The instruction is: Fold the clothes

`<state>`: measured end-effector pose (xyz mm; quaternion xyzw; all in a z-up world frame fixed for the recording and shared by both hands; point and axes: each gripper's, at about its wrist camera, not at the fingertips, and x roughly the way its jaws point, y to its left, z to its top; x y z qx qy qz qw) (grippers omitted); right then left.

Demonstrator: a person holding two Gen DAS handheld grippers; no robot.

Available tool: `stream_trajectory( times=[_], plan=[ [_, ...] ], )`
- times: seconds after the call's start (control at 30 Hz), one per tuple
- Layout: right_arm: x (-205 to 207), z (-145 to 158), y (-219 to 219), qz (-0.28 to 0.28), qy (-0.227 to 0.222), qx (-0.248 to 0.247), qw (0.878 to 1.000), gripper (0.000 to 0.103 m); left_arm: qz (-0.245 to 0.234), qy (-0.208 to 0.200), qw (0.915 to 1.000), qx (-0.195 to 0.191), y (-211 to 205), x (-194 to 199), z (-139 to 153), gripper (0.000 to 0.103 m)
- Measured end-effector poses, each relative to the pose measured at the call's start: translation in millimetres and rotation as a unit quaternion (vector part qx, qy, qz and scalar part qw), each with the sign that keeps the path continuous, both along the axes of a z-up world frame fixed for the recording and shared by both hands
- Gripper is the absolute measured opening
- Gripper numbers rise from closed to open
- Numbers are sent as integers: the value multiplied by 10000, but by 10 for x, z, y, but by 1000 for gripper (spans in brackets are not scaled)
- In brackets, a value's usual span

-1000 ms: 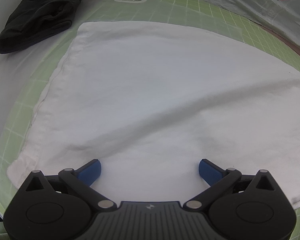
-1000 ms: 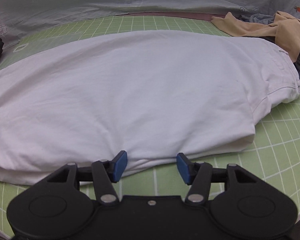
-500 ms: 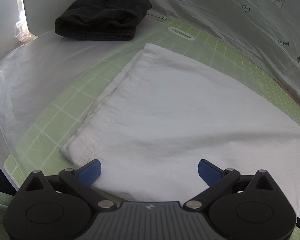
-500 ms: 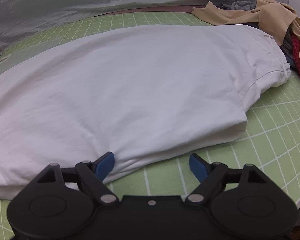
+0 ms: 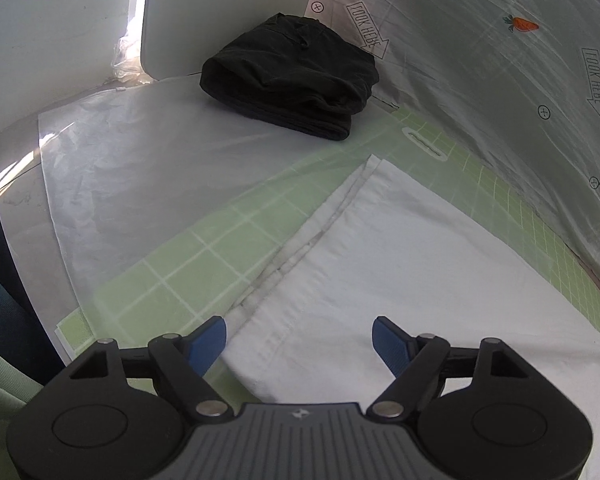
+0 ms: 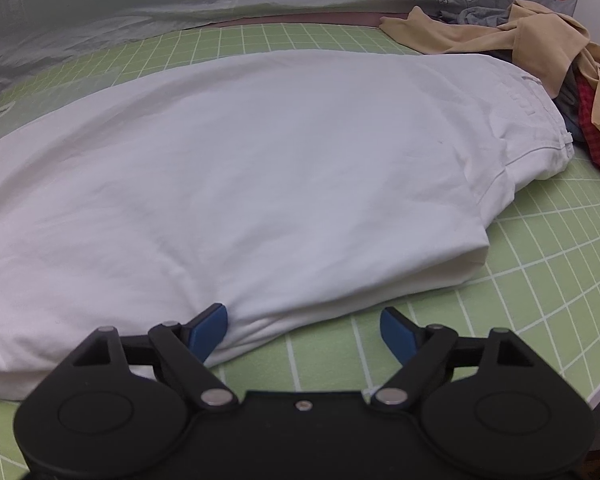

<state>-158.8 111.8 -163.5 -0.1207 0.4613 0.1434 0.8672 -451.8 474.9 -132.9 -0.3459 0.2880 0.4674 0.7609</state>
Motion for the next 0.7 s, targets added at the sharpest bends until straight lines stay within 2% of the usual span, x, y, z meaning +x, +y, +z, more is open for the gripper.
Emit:
stream_trajectory(
  times=[0.1, 0.37, 0.53, 0.7],
  plan=[
    [6, 7, 21, 45, -6, -84, 10000, 84, 220, 72, 9996, -173, 112, -84, -73, 80],
    [44, 8, 24, -69, 104, -80, 9999, 84, 186, -1, 9980, -604, 207, -77, -273, 80],
    [35, 5, 64, -76, 64, -165, 9998, 84, -9, 169, 9984, -540, 186, 29, -278, 80],
    [50, -2, 44, -143, 147, -92, 9997, 86, 18, 235, 9984, -517, 186, 62, -282, 80]
  ],
)
